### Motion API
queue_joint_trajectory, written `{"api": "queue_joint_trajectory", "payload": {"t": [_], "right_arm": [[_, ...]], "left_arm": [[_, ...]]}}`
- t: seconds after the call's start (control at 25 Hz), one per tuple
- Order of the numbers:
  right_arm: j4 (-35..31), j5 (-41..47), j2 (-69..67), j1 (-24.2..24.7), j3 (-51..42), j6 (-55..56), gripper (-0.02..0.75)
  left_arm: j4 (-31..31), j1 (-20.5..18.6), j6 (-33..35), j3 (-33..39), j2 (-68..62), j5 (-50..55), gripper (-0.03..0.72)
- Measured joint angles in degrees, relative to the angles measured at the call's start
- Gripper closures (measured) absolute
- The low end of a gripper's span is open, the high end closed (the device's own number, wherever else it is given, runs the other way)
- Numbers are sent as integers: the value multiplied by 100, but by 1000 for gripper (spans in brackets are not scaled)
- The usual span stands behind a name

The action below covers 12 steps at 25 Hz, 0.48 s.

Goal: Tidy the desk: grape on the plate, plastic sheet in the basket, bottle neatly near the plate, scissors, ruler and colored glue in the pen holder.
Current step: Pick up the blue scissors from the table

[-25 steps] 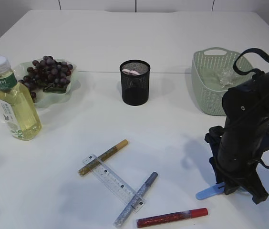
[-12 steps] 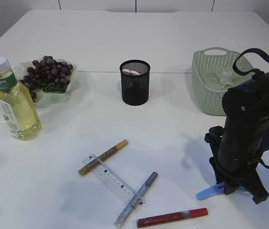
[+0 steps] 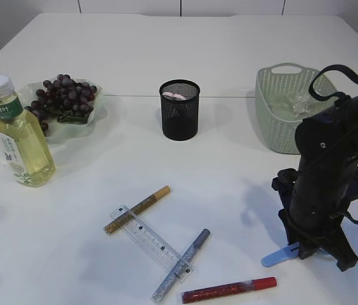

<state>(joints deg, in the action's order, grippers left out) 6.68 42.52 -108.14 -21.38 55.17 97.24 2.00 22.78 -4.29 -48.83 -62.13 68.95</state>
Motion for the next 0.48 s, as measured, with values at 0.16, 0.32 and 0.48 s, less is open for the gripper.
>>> {"api": "queue_joint_trajectory", "payload": {"t": [0.16,0.32,0.48], "right_arm": [[11,-104,0,0,0,-11,521],[19,-156,0,0,0,-115,521],[19,-186,0,0,0,-219,521]], "left_arm": [[0,0,0,0,0,-34,412],[0,0,0,0,0,-40,413],[-4,0,0,0,0,-58,413]]}}
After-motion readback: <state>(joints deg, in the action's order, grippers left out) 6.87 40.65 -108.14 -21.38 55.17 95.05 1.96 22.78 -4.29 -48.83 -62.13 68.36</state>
